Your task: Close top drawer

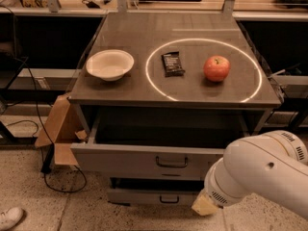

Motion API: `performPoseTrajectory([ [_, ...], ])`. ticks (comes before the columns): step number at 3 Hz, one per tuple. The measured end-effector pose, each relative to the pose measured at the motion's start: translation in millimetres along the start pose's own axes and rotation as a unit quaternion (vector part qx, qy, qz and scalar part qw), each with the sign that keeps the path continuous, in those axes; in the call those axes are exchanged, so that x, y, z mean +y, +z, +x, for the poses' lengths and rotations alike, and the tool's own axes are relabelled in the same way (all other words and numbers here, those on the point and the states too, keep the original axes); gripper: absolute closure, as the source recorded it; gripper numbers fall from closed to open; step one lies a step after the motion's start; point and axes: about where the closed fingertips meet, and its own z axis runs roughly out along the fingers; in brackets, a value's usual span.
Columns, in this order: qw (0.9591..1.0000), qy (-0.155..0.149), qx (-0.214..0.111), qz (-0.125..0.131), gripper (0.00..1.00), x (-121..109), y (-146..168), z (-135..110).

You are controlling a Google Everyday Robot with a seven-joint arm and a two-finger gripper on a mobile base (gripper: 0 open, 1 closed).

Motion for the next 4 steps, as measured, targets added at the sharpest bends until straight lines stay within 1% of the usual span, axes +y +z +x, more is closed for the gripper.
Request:
performPoseTrajectory([
  [1, 1.0000, 0.000, 0.000, 0.000, 0.65, -0.2, -0.1, -0.2],
  [2, 0.9998, 0.012, -0.001, 0.013, 0.88, -10.3, 2.5, -8.9],
  [3, 0.9991, 0.022, -0.002, 0.036, 1.00, -28.9, 11.1, -21.7],
  [4, 0.9980, 0.022, -0.008, 0.058, 1.00, -40.2, 28.8, -34.5],
])
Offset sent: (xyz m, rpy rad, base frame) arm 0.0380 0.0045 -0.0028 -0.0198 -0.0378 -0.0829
